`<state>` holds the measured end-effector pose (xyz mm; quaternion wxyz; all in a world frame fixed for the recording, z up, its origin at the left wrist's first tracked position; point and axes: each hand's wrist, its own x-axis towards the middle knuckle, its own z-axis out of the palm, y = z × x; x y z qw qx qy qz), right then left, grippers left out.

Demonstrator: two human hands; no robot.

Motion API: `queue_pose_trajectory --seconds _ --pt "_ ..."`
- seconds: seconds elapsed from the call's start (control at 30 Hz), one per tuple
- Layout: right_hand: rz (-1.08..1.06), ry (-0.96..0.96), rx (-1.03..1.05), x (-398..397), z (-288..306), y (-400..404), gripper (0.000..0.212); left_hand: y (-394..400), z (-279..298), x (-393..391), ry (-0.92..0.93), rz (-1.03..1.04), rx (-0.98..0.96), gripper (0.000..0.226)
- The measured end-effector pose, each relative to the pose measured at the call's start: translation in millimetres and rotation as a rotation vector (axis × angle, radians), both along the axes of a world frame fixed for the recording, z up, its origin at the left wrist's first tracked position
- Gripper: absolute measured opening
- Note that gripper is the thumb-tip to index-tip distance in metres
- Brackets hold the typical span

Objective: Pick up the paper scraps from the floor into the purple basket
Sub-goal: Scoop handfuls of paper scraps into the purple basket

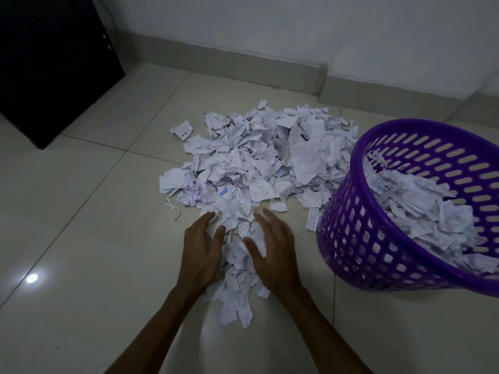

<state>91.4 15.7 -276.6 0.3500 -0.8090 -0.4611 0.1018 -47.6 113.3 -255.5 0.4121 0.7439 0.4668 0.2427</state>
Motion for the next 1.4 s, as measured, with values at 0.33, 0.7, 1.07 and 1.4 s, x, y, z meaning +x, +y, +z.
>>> queue_pose_trajectory --seconds 0.33,0.7,1.07,1.4 --pt "0.134 0.105 -0.246 12 7 10 0.097 6 7 5 -0.122 0.053 -0.115 0.044" --pt "0.15 0.042 -0.07 -36 10 -43 0.121 6 11 -10 -0.228 0.07 -0.288 0.032" --pt "0.227 -0.134 -0.158 -50 -2 -10 0.13 9 6 -31 -0.258 0.011 -0.527 0.062" --pt "0.187 -0.135 0.222 -43 -33 3 0.055 0 5 -31 -0.348 0.001 -0.556 0.048"
